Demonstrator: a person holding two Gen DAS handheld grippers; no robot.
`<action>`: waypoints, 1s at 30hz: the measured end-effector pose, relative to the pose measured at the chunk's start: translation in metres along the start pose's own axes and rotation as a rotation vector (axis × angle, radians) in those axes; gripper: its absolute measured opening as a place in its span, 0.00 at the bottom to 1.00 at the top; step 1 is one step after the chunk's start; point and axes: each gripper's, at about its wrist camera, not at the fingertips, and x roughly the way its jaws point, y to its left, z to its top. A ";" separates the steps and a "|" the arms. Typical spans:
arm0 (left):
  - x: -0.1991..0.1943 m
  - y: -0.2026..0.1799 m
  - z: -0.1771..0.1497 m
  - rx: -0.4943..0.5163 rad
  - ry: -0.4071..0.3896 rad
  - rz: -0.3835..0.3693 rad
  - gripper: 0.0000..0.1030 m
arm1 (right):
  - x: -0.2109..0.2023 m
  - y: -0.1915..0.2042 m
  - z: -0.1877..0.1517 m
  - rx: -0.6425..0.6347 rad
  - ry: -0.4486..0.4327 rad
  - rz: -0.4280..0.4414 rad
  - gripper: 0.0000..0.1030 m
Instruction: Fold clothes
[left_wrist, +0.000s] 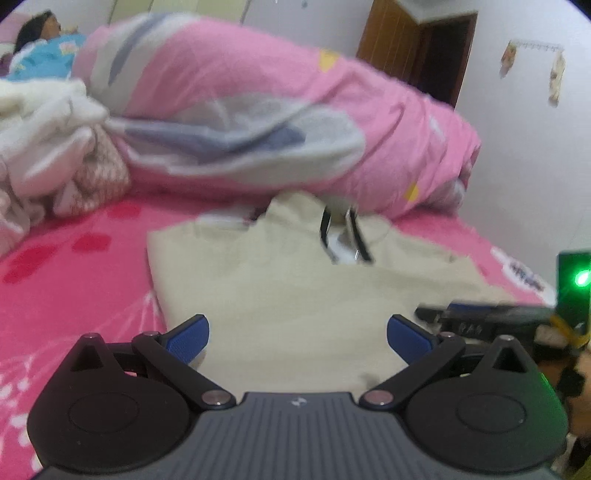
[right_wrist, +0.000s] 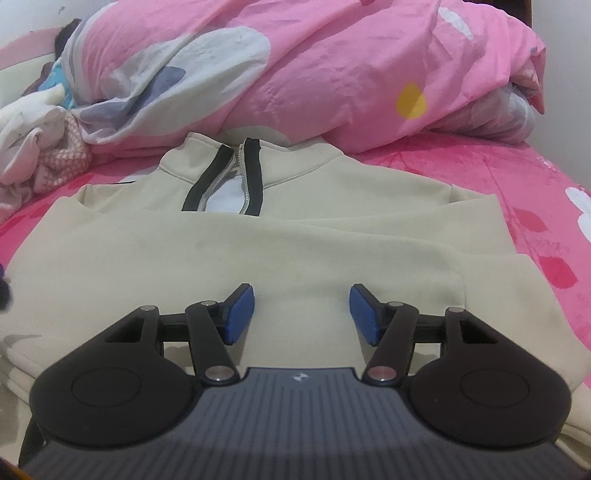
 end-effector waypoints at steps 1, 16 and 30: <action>-0.002 0.000 0.005 0.002 -0.013 -0.005 1.00 | 0.000 0.000 0.000 0.002 0.000 0.001 0.57; 0.078 0.021 0.112 0.228 0.056 -0.067 0.93 | -0.021 -0.025 0.071 -0.058 -0.044 0.153 0.68; 0.207 0.026 0.123 0.155 0.281 -0.178 0.55 | 0.134 -0.070 0.159 -0.014 0.153 0.315 0.67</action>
